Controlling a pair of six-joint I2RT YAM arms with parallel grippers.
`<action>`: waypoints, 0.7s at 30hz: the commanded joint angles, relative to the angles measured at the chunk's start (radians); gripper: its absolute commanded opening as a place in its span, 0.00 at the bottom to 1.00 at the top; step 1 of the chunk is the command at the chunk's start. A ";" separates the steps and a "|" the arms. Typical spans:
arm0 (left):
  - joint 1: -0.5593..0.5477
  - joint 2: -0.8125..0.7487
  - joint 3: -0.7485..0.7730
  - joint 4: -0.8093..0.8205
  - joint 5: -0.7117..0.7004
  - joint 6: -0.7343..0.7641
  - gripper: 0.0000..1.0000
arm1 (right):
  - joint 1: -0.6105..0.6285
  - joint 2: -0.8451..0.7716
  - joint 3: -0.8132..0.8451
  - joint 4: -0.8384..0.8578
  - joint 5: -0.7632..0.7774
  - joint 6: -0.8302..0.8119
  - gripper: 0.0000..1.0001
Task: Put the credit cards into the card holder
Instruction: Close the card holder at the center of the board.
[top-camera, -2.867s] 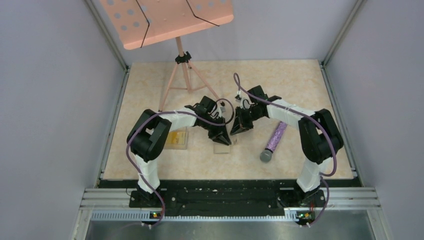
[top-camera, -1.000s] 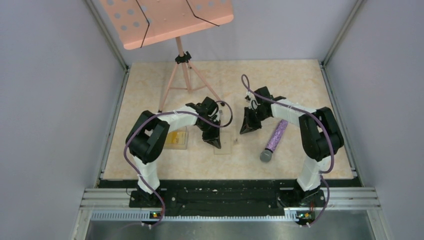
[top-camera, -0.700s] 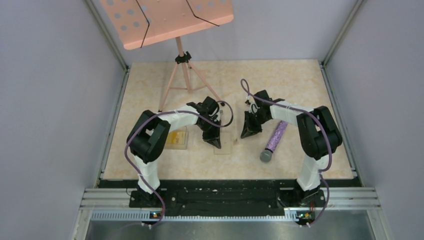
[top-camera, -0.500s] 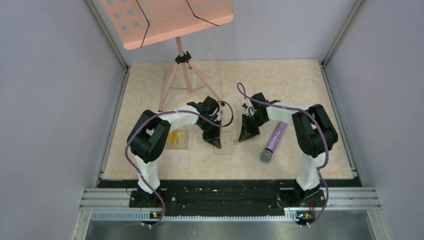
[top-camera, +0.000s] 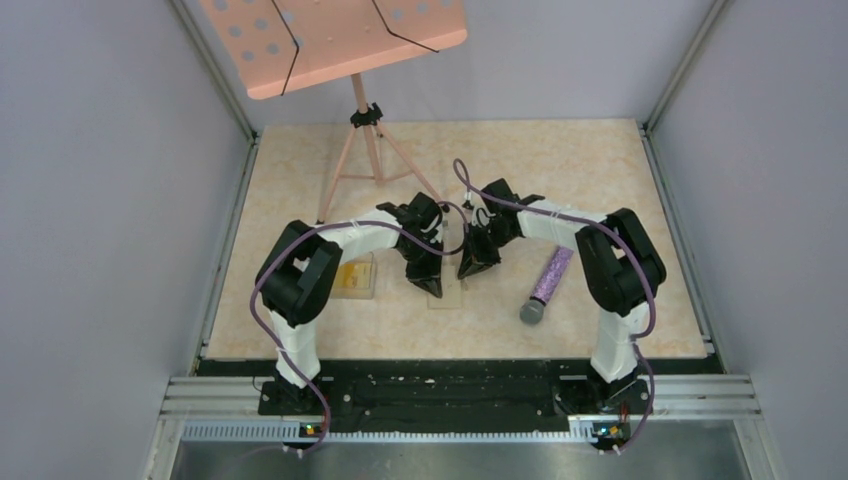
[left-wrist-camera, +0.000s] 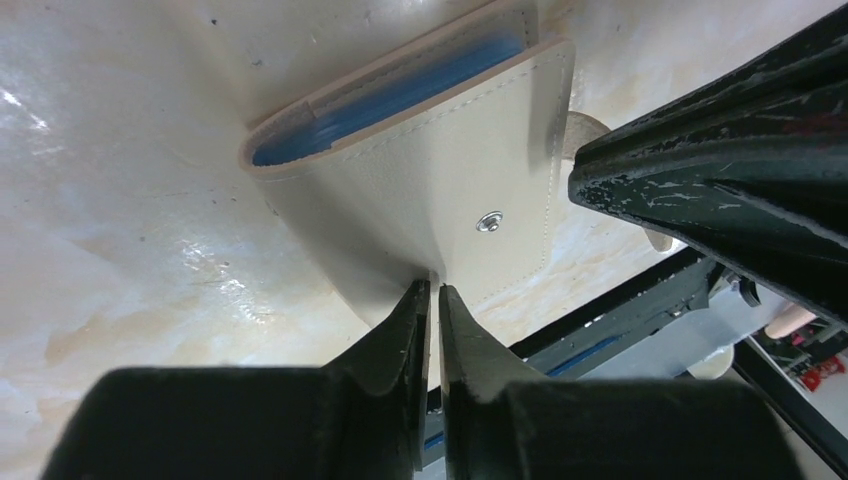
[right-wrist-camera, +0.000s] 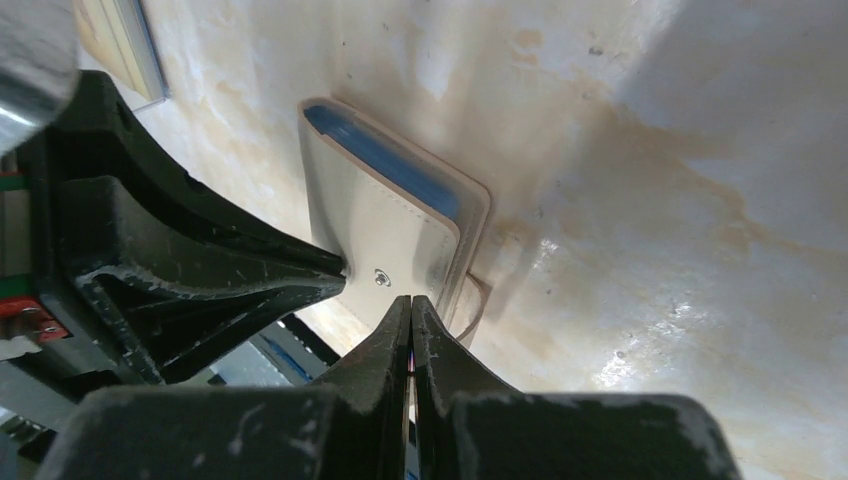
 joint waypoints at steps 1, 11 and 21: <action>-0.007 0.010 0.040 -0.059 -0.050 0.024 0.15 | 0.020 -0.016 0.023 0.000 -0.013 0.009 0.00; -0.007 -0.194 0.037 -0.039 -0.260 0.027 0.33 | 0.005 -0.080 0.017 0.018 0.011 0.005 0.00; -0.006 -0.526 -0.173 0.138 -0.582 -0.085 0.62 | -0.035 -0.149 -0.034 0.061 0.009 0.019 0.00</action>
